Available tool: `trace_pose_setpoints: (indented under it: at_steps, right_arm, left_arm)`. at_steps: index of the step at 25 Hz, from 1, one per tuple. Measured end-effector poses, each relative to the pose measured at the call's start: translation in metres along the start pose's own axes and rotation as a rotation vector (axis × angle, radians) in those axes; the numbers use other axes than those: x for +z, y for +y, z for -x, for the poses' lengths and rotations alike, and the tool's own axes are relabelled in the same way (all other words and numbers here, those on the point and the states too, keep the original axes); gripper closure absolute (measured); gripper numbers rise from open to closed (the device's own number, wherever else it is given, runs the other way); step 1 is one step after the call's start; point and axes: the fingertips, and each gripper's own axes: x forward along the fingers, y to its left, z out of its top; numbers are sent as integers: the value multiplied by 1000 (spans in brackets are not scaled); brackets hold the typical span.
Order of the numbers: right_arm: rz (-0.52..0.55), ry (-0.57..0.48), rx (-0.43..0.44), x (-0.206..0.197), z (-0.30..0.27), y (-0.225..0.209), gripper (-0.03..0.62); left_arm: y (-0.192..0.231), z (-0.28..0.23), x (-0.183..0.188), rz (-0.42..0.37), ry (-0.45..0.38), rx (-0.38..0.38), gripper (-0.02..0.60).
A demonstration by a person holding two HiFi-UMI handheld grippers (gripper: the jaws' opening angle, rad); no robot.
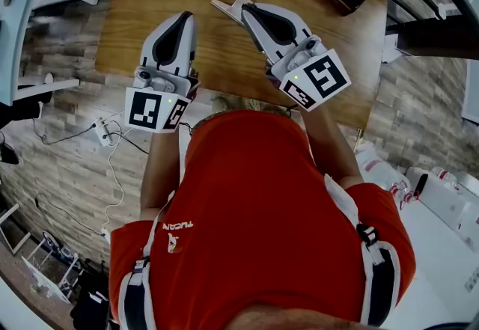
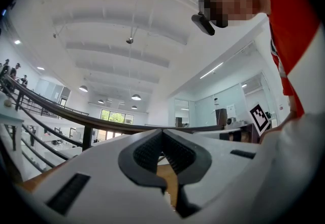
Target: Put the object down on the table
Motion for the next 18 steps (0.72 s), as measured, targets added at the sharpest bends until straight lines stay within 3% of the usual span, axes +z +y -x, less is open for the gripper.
trace_pose_setpoints:
  at_steps: [18]
  right_arm:
    - [7, 35, -2, -10, 4, 3, 569]
  left_arm:
    - [-1, 7, -4, 7, 6, 9, 572]
